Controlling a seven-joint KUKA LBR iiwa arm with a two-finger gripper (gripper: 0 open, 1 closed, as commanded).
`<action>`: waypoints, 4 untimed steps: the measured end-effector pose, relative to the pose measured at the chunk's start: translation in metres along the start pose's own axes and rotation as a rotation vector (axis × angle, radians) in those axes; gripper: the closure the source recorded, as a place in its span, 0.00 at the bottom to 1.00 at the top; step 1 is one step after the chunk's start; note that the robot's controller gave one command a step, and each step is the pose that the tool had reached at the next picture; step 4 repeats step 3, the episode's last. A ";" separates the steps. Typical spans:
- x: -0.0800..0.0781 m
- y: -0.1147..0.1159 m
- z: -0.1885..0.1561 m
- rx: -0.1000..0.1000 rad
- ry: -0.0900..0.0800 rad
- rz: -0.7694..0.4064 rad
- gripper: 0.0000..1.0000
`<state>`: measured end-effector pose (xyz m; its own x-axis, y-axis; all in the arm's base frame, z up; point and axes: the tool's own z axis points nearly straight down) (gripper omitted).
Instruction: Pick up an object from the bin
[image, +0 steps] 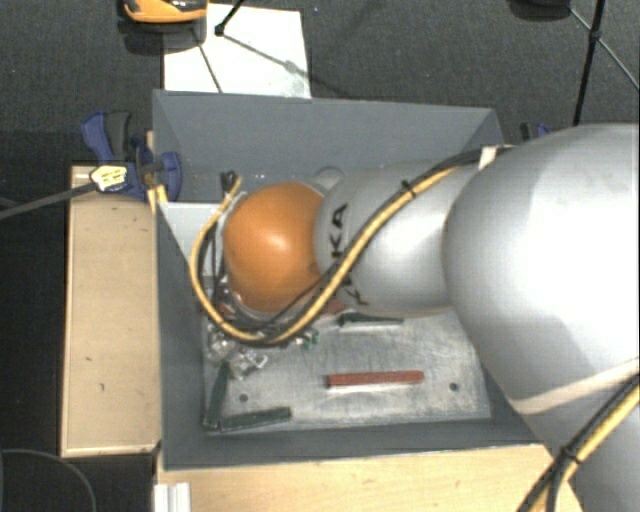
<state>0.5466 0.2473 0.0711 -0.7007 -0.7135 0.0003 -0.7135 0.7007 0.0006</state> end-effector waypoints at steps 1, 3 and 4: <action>0.006 -0.013 -0.050 -0.003 0.003 -0.054 1.00; -0.022 -0.041 -0.253 0.002 -0.005 -0.106 1.00; -0.022 -0.041 -0.253 0.002 -0.005 -0.106 1.00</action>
Offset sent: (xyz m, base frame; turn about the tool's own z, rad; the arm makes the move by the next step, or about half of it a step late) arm 0.0252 -0.0028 0.0012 -0.1605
